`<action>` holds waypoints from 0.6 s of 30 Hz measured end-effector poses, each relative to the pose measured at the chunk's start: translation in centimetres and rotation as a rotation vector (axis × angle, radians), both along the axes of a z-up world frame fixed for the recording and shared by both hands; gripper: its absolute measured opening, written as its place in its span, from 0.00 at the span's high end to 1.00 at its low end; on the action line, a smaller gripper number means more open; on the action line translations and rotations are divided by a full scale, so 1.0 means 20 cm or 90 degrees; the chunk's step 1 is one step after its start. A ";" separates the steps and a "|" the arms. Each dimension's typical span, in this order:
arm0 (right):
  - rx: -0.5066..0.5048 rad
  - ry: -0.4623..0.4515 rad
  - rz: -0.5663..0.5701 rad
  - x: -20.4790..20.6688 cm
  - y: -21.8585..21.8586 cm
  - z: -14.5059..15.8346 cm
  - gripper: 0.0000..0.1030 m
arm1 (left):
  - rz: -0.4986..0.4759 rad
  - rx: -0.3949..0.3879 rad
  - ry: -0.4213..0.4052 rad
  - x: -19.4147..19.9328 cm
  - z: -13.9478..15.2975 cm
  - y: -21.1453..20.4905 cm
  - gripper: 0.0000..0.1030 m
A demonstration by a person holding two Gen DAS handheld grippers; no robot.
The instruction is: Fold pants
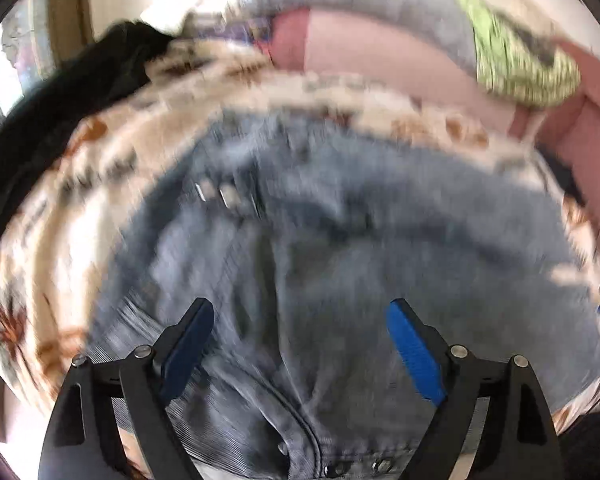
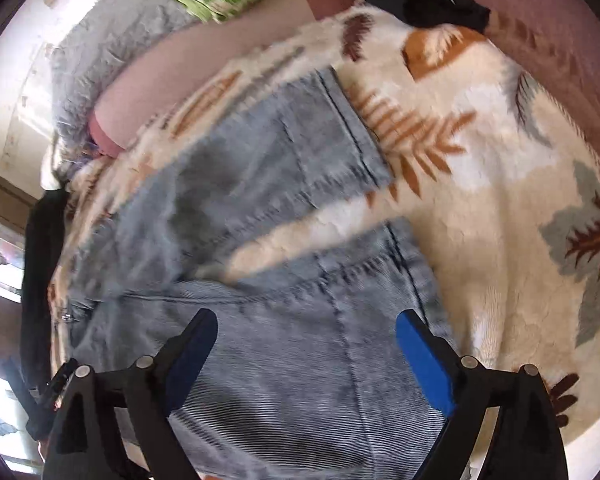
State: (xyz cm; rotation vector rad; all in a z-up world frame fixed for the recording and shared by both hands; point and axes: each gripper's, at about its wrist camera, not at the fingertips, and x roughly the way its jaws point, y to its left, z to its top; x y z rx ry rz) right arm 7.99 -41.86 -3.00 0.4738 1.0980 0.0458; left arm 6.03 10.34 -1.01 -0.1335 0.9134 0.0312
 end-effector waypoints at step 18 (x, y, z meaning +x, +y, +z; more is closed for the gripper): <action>0.017 -0.008 -0.046 0.88 -0.26 0.10 0.13 | 0.084 -0.119 0.073 1.06 -0.07 0.45 0.22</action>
